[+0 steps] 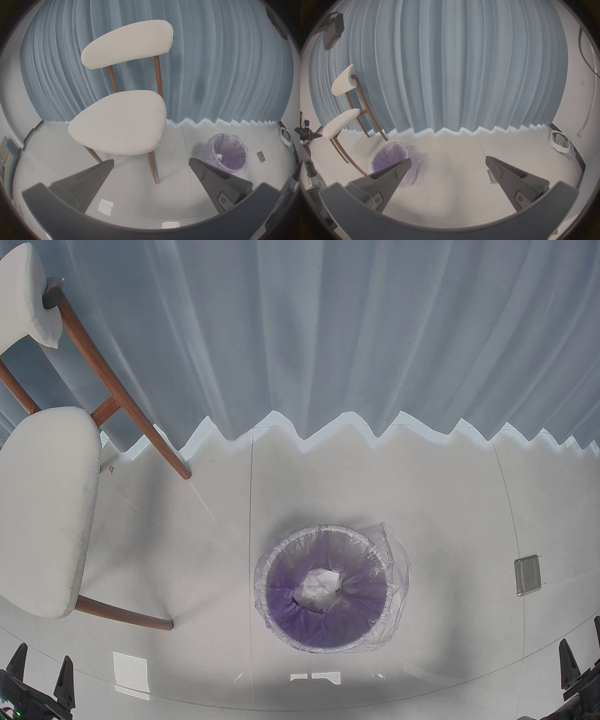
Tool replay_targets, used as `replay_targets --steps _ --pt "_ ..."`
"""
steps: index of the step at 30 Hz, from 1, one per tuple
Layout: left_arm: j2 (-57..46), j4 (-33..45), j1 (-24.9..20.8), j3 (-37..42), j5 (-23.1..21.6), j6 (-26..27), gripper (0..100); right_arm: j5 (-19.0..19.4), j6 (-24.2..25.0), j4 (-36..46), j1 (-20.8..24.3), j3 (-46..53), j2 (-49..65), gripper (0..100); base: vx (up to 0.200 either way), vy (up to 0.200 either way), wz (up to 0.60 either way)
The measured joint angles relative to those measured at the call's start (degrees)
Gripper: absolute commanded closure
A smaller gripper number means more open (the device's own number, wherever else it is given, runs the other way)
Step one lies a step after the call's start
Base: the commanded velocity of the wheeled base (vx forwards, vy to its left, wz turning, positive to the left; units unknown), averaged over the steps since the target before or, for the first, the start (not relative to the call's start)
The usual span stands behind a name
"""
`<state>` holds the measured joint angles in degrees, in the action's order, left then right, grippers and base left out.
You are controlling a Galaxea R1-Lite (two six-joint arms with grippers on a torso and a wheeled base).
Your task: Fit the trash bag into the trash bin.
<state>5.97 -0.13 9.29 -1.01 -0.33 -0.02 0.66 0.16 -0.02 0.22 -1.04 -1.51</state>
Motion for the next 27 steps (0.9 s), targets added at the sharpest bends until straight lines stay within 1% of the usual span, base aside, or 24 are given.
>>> replay_targets --steps 11,14,17,19,22,25,27 --pt "0.0 0.4 0.0 0.0 0.0 0.1 0 -0.1 -0.1 0.0 -0.1 0.0 0.9 0 0.0 0.0 0.0" --pt "0.1 0.8 -1.1 0.0 0.0 0.1 0 0.0 -0.1 0.0 -0.1 0.0 0.9 0 0.0 0.0 0.0" --pt "0.2 0.9 -4.9 0.0 0.0 0.1 0 0.2 -0.1 0.0 -0.1 0.0 0.9 0 0.0 0.0 0.0" --pt "0.3 0.8 -8.5 0.0 0.0 0.1 0 0.3 -0.1 0.0 -0.1 0.0 0.9 0 0.0 0.0 0.0" --pt "0.1 0.7 -12.7 0.0 0.0 0.0 0 0.3 0.0 0.0 0.0 0.0 0.9 0 0.0 0.0 0.0" --pt "-0.7 0.5 -14.4 0.0 0.1 0.0 0 0.3 0.0 0.0 0.0 0.0 0.9 0 0.0 0.0 0.0" --pt "-1.4 0.3 -14.0 0.0 0.1 0.1 0 0.3 0.0 0.0 -0.1 0.0 0.9 0 0.0 0.0 0.0"
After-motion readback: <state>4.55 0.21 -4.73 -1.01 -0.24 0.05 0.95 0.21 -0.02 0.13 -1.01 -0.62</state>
